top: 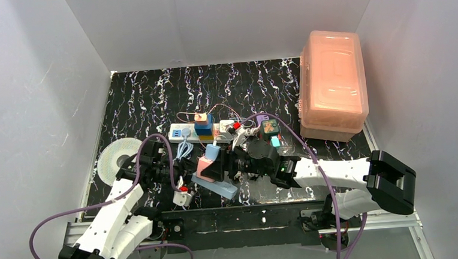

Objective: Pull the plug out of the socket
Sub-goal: Remove the plug from the socket.

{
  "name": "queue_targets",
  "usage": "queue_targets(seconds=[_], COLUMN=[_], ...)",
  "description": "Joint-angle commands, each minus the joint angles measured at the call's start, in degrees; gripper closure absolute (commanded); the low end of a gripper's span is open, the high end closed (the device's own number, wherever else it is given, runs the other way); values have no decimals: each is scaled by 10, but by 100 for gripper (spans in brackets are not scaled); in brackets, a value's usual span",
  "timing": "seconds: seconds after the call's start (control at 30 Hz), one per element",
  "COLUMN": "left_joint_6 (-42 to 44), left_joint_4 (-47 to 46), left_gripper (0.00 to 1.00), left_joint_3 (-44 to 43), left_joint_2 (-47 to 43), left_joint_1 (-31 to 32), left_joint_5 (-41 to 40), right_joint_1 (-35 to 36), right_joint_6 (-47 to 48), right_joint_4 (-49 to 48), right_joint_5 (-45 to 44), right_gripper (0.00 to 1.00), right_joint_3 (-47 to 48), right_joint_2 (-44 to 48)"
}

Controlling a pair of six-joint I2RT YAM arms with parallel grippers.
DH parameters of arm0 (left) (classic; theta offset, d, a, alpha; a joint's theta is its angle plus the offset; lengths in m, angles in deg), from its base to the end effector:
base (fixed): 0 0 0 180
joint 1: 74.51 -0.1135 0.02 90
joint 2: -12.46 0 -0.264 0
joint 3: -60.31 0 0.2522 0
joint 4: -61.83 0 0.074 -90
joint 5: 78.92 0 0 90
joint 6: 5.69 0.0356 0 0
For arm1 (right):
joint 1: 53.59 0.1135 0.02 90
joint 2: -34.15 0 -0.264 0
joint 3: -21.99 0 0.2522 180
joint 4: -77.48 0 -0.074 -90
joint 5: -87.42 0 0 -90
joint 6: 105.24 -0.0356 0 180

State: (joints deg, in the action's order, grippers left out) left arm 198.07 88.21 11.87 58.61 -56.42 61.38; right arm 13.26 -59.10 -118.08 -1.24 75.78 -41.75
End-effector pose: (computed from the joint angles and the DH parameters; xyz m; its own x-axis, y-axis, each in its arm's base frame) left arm 0.1601 -0.0811 0.2745 0.9489 0.3051 0.0804 0.0062 -0.2728 0.9621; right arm 0.1165 0.2745 0.2621 -0.6756 0.1819 -0.7145 -0.6383 0.3407 0.6903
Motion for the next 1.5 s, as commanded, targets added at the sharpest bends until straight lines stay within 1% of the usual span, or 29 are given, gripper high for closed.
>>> queue_targets(seconds=[0.0, 0.13, 0.27, 0.37, 0.43, 0.53, 0.63, 0.73, 0.87, 0.97, 1.0, 1.07, 1.13, 1.17, 1.27, 1.3, 1.33, 1.37, 1.4, 1.47], left_joint_6=[283, 310, 360, 396, 393, 364, 359, 364, 396, 371, 365, 361, 358, 354, 343, 338, 336, 333, 330, 327], left_joint_4=[198, 225, 248, 245, 208, 110, 9, -112, -325, -514, -561, -624, -648, -647, -605, -576, -542, -506, -471, -395], left_gripper=[100, 100, 100, 100, 100, 100, 100, 100, 100, 100, 100, 100, 99, 93, 64, 51, 30, 12, 9, 7], left_joint_3=[6, 4, 7, 10, 17, 31, 41, 51, 69, 87, 93, 110, 132, 143, 178, 186, 193, 196, 198, 196], left_joint_2=[19, 33, 53, 81, 104, 149, 214, 293, 404, 483, 500, 518, 510, 496, 428, 400, 361, 329, 299, 237], left_joint_1=[16, 16, 16, 16, 16, 16, 16, 16, 18, 24, 26, 26, 26, 26, 26, 26, 26, 26, 26, 26], left_joint_5=[113, 110, 108, 96, 84, 62, 6, -49, -106, -145, -151, -150, -141, -134, -120, -119, -123, -125, -124, -118], right_joint_1=[-33, -33, -34, -35, -35, -35, -34, -34, -33, -33, -33, -33, -33, -33, -33, -33, -33, -33, -33, -33], right_joint_6=[41, 54, 72, 81, 84, 88, 92, 93, 90, 88, 88, 89, 90, 90, 91, 92, 94, 95, 98, 103], right_joint_4=[-139, -159, -167, -146, -126, -96, -42, -2, 36, 56, 63, 80, 94, 101, 122, 124, 127, 132, 134, 137], right_joint_5=[-96, -122, -146, -145, -143, -146, -154, -164, -180, -179, -177, -172, -165, -163, -165, -165, -165, -166, -165, -157], right_gripper=[99, 99, 99, 99, 99, 99, 99, 99, 99, 99, 99, 99, 99, 99, 99, 99, 99, 99, 99, 99], right_joint_3=[2, -13, -23, -20, -25, -48, -73, -91, -111, -121, -122, -122, -120, -118, -114, -113, -110, -107, -104, -94], right_joint_2=[46, 61, 80, 93, 106, 145, 195, 242, 300, 327, 334, 340, 346, 348, 358, 360, 361, 361, 360, 356])
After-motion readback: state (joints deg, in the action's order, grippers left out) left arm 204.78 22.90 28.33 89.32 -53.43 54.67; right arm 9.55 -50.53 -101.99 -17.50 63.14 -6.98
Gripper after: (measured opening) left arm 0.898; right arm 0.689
